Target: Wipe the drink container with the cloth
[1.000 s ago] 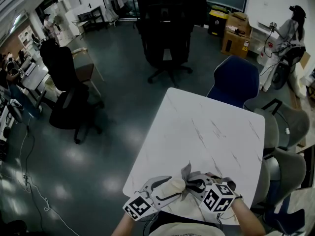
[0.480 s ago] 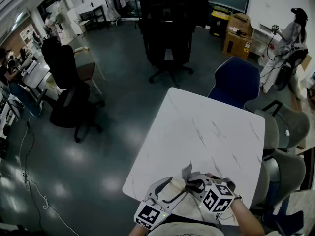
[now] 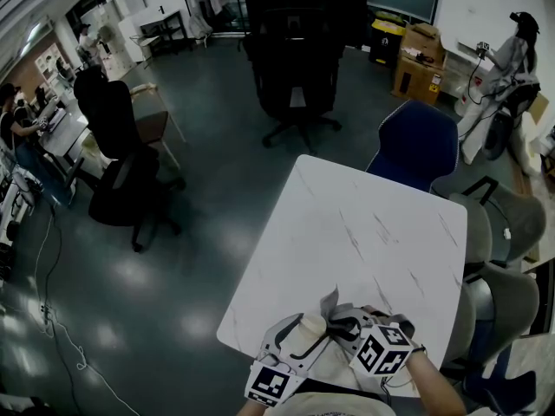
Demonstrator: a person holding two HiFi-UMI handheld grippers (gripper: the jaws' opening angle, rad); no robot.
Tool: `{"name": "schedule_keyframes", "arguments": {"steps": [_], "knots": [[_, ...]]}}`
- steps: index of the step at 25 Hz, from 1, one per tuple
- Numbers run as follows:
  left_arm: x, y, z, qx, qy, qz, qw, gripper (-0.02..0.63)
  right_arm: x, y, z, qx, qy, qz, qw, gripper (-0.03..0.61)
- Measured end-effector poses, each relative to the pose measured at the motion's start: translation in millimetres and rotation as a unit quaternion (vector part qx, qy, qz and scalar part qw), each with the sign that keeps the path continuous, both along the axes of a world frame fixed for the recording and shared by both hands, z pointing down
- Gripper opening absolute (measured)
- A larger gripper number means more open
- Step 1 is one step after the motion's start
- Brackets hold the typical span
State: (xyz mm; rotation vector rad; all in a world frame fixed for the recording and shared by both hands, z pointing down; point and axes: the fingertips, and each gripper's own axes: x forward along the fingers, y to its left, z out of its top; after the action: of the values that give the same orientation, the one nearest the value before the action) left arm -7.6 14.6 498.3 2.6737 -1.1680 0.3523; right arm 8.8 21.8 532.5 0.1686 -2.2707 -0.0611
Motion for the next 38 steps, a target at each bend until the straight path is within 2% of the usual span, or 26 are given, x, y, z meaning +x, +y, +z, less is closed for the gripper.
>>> {"name": "schedule_keyframes", "arguments": {"steps": [11, 24, 38], "knots": [[3.5, -0.4, 1.9, -0.003, 0.0, 0.056, 0.9984, 0.275, 1.7, 1.7, 8.3, -0.005, 0.004, 0.005, 1.0, 0.057], [1.5, 2.2, -0.1, -0.005, 0.003, 0.128, 0.9917, 0.275, -2.0, 3.5, 12.6, -0.007, 0.008, 0.007, 1.0, 0.057], [1.0, 4.6, 4.3, -0.012, -0.011, 0.219, 0.9756, 0.275, -4.4, 5.0, 26.0, -0.015, 0.011, 0.011, 1.0, 0.057]]}}
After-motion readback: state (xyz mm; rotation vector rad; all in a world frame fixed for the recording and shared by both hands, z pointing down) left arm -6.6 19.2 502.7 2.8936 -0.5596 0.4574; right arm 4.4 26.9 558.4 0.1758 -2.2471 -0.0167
